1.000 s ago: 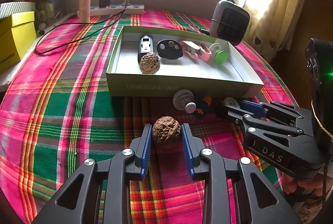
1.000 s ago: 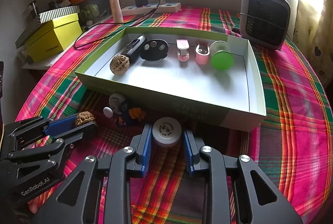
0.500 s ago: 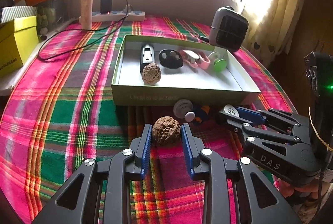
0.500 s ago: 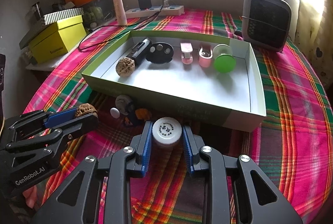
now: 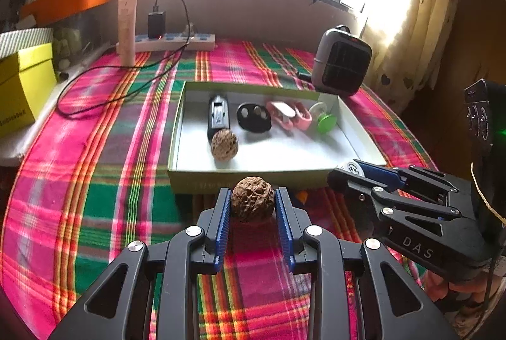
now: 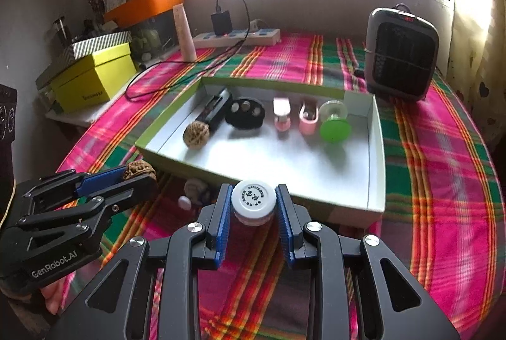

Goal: Organize objects
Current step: 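Carry the walnut and white container over the box with both tools, then open both tools to release the walnut and white container in the box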

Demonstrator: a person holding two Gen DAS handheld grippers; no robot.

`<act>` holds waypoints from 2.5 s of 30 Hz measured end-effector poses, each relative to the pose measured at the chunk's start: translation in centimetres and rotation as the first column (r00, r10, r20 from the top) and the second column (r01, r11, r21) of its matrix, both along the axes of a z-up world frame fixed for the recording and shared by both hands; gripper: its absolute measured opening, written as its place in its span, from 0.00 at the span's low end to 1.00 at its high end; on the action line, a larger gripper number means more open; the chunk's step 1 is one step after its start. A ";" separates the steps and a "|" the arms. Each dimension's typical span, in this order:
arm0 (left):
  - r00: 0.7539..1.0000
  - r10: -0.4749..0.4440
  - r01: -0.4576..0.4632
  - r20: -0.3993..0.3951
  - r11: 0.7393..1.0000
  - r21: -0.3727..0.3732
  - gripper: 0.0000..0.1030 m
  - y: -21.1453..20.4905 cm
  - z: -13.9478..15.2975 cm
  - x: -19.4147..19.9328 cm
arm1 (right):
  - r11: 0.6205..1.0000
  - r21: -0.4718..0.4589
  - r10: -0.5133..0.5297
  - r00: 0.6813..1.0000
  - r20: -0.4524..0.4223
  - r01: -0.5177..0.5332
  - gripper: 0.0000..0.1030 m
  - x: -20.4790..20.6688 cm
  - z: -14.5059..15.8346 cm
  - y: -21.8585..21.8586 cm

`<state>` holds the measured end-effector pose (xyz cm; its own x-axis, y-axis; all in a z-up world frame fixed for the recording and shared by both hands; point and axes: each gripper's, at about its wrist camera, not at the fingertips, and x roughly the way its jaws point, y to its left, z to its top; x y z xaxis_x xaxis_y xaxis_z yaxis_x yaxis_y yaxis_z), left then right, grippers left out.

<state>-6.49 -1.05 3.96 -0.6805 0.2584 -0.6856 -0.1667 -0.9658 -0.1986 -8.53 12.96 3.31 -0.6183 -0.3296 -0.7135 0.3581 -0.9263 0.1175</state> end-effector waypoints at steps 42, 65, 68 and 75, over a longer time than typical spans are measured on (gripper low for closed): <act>0.997 -0.029 0.031 0.072 0.999 -0.029 0.25 1.6 -2.3 -8.0 | 0.999 0.042 0.008 0.995 0.099 -0.012 0.28 -9.1 -2.6 -0.7; 0.997 -0.034 0.039 0.076 0.997 -0.065 0.25 2.2 -2.8 -8.5 | 0.999 0.050 0.010 0.994 0.107 -0.015 0.28 -9.3 -2.9 -0.9; 0.997 -0.035 0.040 0.076 0.997 -0.066 0.25 2.2 -2.8 -8.5 | 0.999 0.052 0.010 0.994 0.107 -0.016 0.28 -9.3 -2.9 -0.9; 0.996 -0.034 0.039 0.078 0.997 -0.065 0.25 2.1 -2.8 -8.5 | 0.999 0.049 0.011 0.994 0.113 -0.016 0.28 -9.4 -2.9 -0.9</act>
